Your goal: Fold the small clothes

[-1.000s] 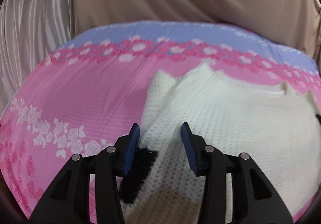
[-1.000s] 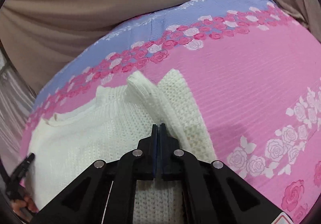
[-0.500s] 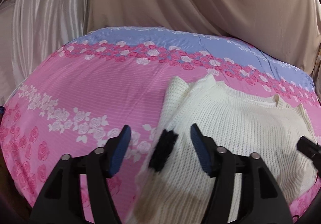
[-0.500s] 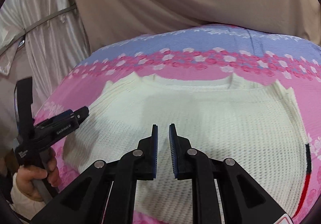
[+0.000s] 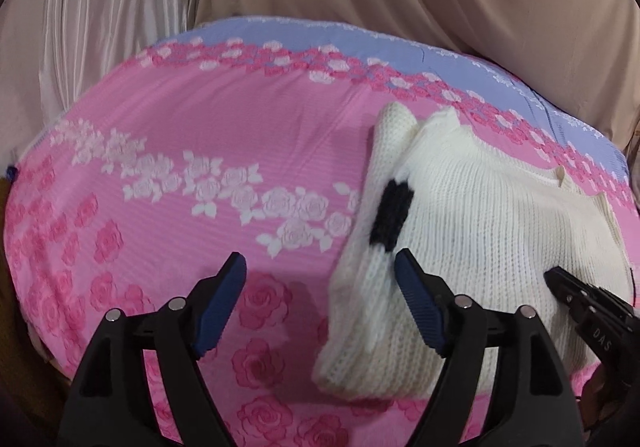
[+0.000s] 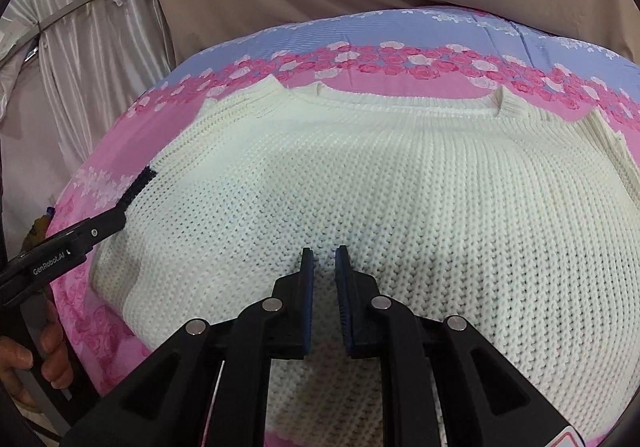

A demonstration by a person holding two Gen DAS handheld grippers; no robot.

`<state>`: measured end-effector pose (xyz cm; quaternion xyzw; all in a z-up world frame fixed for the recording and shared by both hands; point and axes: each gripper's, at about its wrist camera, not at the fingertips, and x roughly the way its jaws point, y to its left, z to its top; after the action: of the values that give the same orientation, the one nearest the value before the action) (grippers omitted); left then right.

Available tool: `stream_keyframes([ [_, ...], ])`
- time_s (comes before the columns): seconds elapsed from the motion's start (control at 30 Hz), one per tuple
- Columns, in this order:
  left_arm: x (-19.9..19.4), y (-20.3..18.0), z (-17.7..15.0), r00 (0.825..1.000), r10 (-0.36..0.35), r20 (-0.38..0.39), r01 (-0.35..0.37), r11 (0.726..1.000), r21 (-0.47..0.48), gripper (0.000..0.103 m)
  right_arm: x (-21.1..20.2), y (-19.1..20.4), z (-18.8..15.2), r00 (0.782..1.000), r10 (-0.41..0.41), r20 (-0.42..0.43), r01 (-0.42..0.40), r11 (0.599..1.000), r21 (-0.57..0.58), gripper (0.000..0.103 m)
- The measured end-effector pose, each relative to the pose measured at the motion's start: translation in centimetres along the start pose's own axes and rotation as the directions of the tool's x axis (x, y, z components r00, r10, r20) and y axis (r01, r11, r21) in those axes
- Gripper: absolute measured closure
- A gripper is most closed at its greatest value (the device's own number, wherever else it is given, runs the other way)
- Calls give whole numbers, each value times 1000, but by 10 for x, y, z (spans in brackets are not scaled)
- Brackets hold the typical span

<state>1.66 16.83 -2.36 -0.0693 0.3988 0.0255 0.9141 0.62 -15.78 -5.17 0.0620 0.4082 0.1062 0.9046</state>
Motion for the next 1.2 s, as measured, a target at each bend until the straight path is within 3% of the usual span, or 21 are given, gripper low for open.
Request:
stream_keyframes([
  [0.27, 0, 7, -4, 999, -39, -19, 39, 999, -33, 27, -29, -8, 15, 998, -9, 61, 8, 1000, 18, 89],
  [0.37, 0, 8, 5, 998, -58, -10, 58, 997, -51, 27, -41, -26, 20, 993, -73, 90, 69, 997, 42, 89],
  [0.4, -2, 7, 10, 997, -77, 4, 77, 996, -54, 27, -47, -39, 22, 987, -113, 112, 106, 993, 60, 89],
  [0.47, -7, 1, 23, 993, -104, 48, 106, 994, -41, 27, -60, -75, 27, 965, -214, 154, 196, 973, 120, 78],
  [0.53, -3, -10, 40, 988, -125, 86, 127, 992, -15, 18, -67, -113, 32, 939, -305, 157, 276, 943, 185, 70],
  [0.6, 11, -21, 56, 987, -136, 87, 138, 990, -7, 18, -66, -157, 38, 915, -379, 138, 337, 906, 257, 69],
  [0.7, 50, -43, 75, 986, -165, 16, 165, 986, -8, 18, -53, -195, 47, 919, -384, 92, 341, 889, 307, 63],
  [0.77, 71, -53, 80, 980, -196, -30, 196, 980, -19, 25, -38, -205, 52, 936, -347, 61, 314, 900, 303, 61],
  [0.83, 82, -60, 81, 976, -215, -39, 214, 976, -22, 49, -24, -206, 55, 936, -349, 39, 324, 902, 284, 65],
  [0.87, 86, -62, 81, 979, -201, -32, 201, 979, -17, 61, -20, -204, 55, 931, -362, 40, 340, 902, 268, 86],
  [0.9, 87, -63, 82, 979, -201, -20, 201, 980, -8, 79, -21, -202, 55, 930, -364, 48, 341, 905, 253, 94],
  [0.93, 85, -61, 84, 973, -229, -7, 229, 973, -13, 83, -24, -199, 57, 934, -352, 61, 328, 912, 244, 95],
  [1.03, 61, -53, 96, 957, -277, 84, 281, 959, -41, 86, -68, -185, 67, 923, -308, 228, 251, 936, 249, 96],
  [1.13, 27, -54, 110, 933, -303, 193, 313, 949, -27, 86, -129, -176, 77, 875, -240, 419, 133, 954, 268, 96],
  [1.17, 24, -57, 112, 934, -288, 210, 297, 955, -11, 86, -140, -176, 79, 856, -252, 451, 133, 951, 278, 96],
  [1.2, 28, -60, 114, 941, -265, 210, 270, 963, 2, 86, -140, -182, 80, 852, -267, 450, 145, 946, 289, 96],
])
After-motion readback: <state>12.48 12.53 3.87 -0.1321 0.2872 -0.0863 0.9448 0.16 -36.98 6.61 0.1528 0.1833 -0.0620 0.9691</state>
